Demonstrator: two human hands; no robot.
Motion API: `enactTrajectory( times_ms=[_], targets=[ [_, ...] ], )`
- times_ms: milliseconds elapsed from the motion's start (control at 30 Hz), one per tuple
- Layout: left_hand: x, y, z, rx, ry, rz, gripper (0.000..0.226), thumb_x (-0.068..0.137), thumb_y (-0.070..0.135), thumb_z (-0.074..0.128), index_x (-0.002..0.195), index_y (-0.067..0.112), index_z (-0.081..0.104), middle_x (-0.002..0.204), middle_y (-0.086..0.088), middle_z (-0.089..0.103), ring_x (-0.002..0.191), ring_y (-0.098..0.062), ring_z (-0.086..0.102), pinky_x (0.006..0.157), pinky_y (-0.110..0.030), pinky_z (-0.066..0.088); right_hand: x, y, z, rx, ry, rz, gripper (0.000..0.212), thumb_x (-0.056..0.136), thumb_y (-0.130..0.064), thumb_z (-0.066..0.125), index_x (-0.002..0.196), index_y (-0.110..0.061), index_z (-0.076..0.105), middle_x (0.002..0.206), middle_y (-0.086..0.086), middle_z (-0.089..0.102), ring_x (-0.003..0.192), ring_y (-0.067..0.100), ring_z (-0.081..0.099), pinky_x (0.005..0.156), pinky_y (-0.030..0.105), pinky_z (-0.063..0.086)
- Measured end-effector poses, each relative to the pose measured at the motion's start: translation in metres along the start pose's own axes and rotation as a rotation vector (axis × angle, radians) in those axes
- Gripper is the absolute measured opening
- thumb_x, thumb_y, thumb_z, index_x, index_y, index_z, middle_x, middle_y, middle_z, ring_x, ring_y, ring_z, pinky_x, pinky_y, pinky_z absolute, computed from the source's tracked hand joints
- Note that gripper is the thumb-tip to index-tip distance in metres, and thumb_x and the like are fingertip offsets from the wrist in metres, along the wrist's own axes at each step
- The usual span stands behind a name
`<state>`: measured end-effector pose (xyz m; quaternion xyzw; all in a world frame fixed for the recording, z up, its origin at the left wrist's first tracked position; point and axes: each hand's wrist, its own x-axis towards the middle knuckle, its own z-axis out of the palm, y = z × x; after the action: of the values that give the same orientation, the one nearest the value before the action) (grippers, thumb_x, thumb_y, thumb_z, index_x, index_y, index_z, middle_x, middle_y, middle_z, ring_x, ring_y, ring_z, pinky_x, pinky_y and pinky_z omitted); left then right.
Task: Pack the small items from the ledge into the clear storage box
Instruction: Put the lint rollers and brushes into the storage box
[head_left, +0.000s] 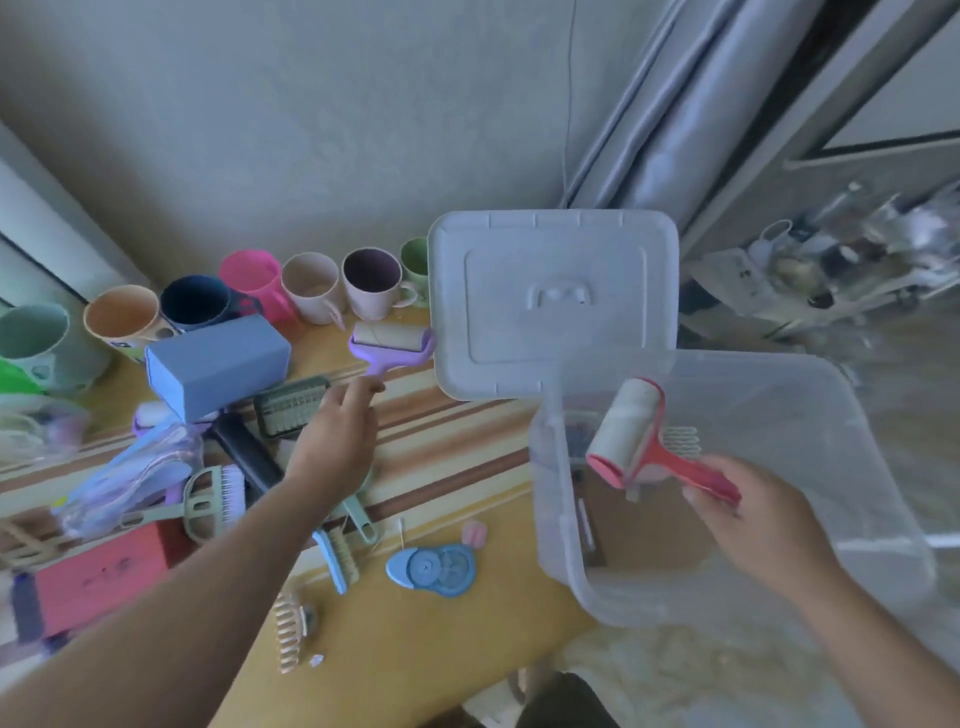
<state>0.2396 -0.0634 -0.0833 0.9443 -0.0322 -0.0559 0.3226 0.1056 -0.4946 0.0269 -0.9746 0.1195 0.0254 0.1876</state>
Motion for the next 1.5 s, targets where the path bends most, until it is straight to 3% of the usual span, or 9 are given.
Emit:
enactTrajectory(
  times_ms=[133,267,467,800,900,1067,1200,1300,1500],
  targets=[
    [-0.041,0.082,-0.019,-0.021,0.038,0.116,0.051,0.104,0.037,0.049,0.151,0.033,0.031,0.132,-0.012,0.061,0.104,-0.042,0.061,0.071,-0.045,0.047,0.026,0.063,-0.003,0.013,-0.119,-0.009,0.024,0.082,-0.017,0.088,0.102,-0.023,0.076,0.087,-0.007,0.073,0.079,0.021,0.068,0.067,0.03,0.044],
    [-0.06,0.162,-0.001,0.098,-0.075,0.335,0.042,0.102,0.059,0.029,0.125,0.032,0.051,0.094,0.007,0.067,0.087,-0.028,0.064,0.063,-0.041,0.049,0.064,0.117,0.016,-0.038,-0.462,0.056,0.026,0.085,-0.031,0.085,0.096,-0.042,0.064,0.094,-0.012,0.071,0.089,0.015,0.068,0.074,0.028,0.048],
    [-0.046,0.241,0.072,0.266,-0.048,0.47,0.03,0.105,0.04,0.04,0.112,0.017,0.059,0.091,0.0,0.063,0.078,-0.029,0.058,0.065,-0.041,0.044,0.096,0.134,0.065,-0.183,-0.762,-0.098,0.031,0.083,-0.023,0.078,0.076,-0.043,0.055,0.092,-0.009,0.063,0.091,0.02,0.063,0.077,0.031,0.048],
    [-0.051,0.277,0.137,0.098,-0.394,0.114,0.018,0.105,0.04,0.042,0.112,0.024,0.046,0.101,0.0,0.059,0.093,-0.027,0.057,0.078,-0.039,0.044,0.1,0.141,0.069,-0.161,-0.955,-0.243,0.06,0.087,-0.037,0.076,0.144,-0.034,0.058,0.15,-0.003,0.051,0.136,0.024,0.051,0.1,0.028,0.043],
    [-0.057,0.293,0.153,-0.072,-0.441,-0.054,0.021,0.105,0.046,0.039,0.102,0.025,0.041,0.094,0.001,0.06,0.084,-0.022,0.056,0.076,-0.041,0.043,0.101,0.132,0.027,0.371,-0.861,-0.104,0.036,0.091,-0.019,0.071,0.117,-0.043,0.074,0.113,-0.027,0.071,0.105,0.005,0.067,0.087,0.02,0.048],
    [-0.065,0.323,0.198,-0.207,-0.52,-0.104,0.03,0.106,0.035,0.041,0.12,0.009,0.041,0.099,-0.008,0.065,0.077,-0.018,0.062,0.066,-0.034,0.047,0.092,0.09,0.018,1.142,-0.84,0.214,0.035,0.086,-0.021,0.076,0.113,-0.001,0.068,0.088,0.02,0.067,0.075,0.034,0.065,0.061,0.04,0.056],
    [-0.068,0.336,0.207,-0.216,-0.543,0.01,0.016,0.101,0.033,0.049,0.096,0.024,0.061,0.091,0.01,0.07,0.084,-0.009,0.064,0.084,-0.04,0.053,0.085,0.091,0.029,1.035,-0.77,0.341,0.029,0.094,-0.028,0.076,0.097,0.0,0.068,0.07,0.016,0.058,0.047,0.027,0.049,0.038,0.028,0.042],
    [-0.064,0.326,0.196,-0.019,-0.642,0.084,0.026,0.099,0.05,0.052,0.118,0.033,0.059,0.111,0.01,0.065,0.095,-0.01,0.06,0.089,-0.038,0.053,0.097,0.12,0.031,0.983,-0.698,0.369,0.015,0.098,-0.019,0.072,0.087,-0.009,0.071,0.075,0.01,0.069,0.06,0.027,0.06,0.065,0.038,0.052],
    [-0.059,0.286,0.154,0.41,-0.355,0.231,0.027,0.096,0.033,0.055,0.12,0.038,0.065,0.126,0.009,0.065,0.116,-0.022,0.058,0.097,-0.041,0.05,0.116,0.183,0.021,-0.123,-0.925,-0.13,0.017,0.084,-0.017,0.065,0.088,-0.03,0.055,0.084,-0.002,0.061,0.072,0.018,0.058,0.056,0.027,0.041]
  ],
)
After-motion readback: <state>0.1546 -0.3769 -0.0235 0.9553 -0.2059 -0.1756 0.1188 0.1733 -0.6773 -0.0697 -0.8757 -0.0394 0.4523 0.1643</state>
